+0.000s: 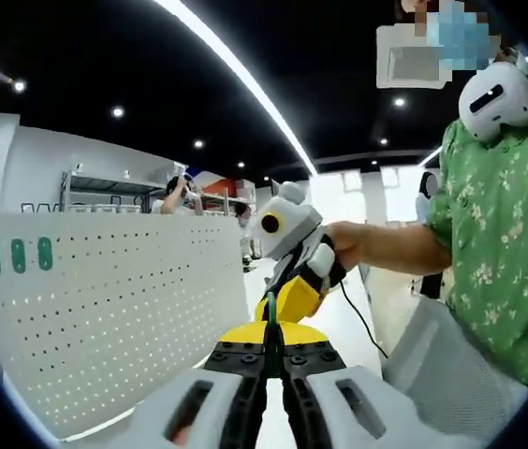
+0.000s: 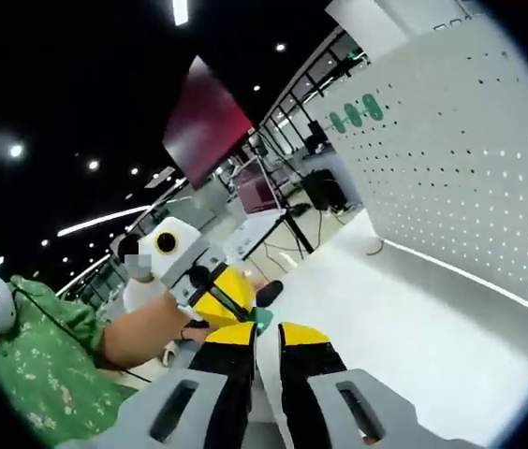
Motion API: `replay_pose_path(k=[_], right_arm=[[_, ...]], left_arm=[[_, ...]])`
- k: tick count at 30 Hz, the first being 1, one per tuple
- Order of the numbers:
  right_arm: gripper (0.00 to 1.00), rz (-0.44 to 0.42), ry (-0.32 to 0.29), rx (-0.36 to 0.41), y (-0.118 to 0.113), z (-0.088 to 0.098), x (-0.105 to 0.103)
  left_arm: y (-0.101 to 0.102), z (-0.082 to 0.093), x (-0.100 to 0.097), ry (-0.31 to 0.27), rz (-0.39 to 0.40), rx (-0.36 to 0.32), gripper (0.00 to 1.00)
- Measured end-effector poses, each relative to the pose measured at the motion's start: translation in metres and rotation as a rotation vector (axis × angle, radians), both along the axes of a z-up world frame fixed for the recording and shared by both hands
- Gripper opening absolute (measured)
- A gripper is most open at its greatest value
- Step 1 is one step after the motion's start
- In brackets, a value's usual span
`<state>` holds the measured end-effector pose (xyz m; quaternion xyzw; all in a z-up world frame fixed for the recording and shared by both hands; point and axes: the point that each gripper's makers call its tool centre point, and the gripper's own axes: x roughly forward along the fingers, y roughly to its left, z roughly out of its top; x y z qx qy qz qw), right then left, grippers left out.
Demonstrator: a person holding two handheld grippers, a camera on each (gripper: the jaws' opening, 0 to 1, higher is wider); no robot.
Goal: Insert the hook assembly into the mounting plate slot until the hook locks in place.
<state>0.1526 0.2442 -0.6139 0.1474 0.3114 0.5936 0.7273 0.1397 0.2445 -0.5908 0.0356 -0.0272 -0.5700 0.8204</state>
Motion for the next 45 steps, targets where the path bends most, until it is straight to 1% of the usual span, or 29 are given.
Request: replay_pose_path(k=[1, 5, 8, 13, 15, 16, 18, 20, 22, 23, 24, 25, 26, 27, 29, 34, 39, 45], right_arm=[[0.07, 0.0, 0.003, 0.001, 0.0, 0.0, 0.0], [0.06, 0.001, 0.056, 0.029, 0.002, 0.001, -0.003], [0.04, -0.001, 0.125, 0.063, 0.004, 0.003, -0.006], [0.03, -0.026, 0.11, 0.055, 0.003, 0.003, -0.001], [0.03, -0.043, 0.105, 0.057, 0.003, 0.005, 0.002], [0.02, -0.063, 0.098, 0.057, 0.002, 0.006, 0.004], [0.02, -0.092, 0.072, 0.044, 0.001, 0.007, 0.01], [0.02, -0.124, 0.015, 0.005, -0.001, 0.006, 0.016], [0.02, -0.148, -0.036, -0.034, -0.002, 0.005, 0.02], [0.02, -0.168, -0.072, -0.053, -0.003, 0.005, 0.024], [0.01, -0.182, -0.088, -0.061, -0.003, 0.005, 0.026], [0.01, -0.194, -0.116, -0.078, -0.004, 0.005, 0.028], [0.01, -0.205, -0.131, -0.086, -0.004, 0.005, 0.03], [0.01, -0.214, -0.143, -0.096, -0.003, 0.005, 0.03], [0.01, -0.229, -0.175, -0.116, -0.003, 0.004, 0.032], [0.01, -0.24, -0.232, -0.164, -0.001, 0.001, 0.033], [0.01, -0.246, -0.277, -0.207, 0.0, -0.001, 0.034], [0.01, -0.245, -0.348, -0.265, 0.002, -0.002, 0.035]], left_arm=[[-0.001, 0.0, 0.0, -0.003, 0.001, 0.004, 0.03], [0.0, 0.001, 0.0, -0.014, 0.004, 0.003, 0.03], [-0.001, 0.003, 0.0, -0.031, 0.005, 0.001, 0.03], [0.0, 0.001, 0.002, -0.03, 0.022, 0.014, 0.03], [0.0, 0.0, 0.004, -0.036, 0.039, 0.021, 0.03], [0.001, 0.0, 0.007, -0.038, 0.062, 0.024, 0.03], [0.002, -0.002, 0.011, -0.048, 0.09, 0.047, 0.03], [0.002, -0.004, 0.017, -0.056, 0.139, 0.074, 0.03], [0.001, -0.008, 0.021, -0.071, 0.171, 0.106, 0.04], [0.002, -0.01, 0.024, -0.073, 0.193, 0.125, 0.04], [0.002, -0.013, 0.026, -0.083, 0.211, 0.157, 0.04], [0.002, -0.014, 0.028, -0.089, 0.223, 0.175, 0.04], [0.002, -0.017, 0.03, -0.095, 0.249, 0.202, 0.04], [0.001, -0.018, 0.031, -0.105, 0.256, 0.213, 0.04], [0.001, -0.02, 0.034, -0.108, 0.287, 0.237, 0.04], [0.001, -0.025, 0.036, -0.116, 0.321, 0.28, 0.04], [0.002, -0.028, 0.037, -0.12, 0.34, 0.307, 0.04], [0.003, -0.029, 0.038, -0.127, 0.358, 0.326, 0.04]])
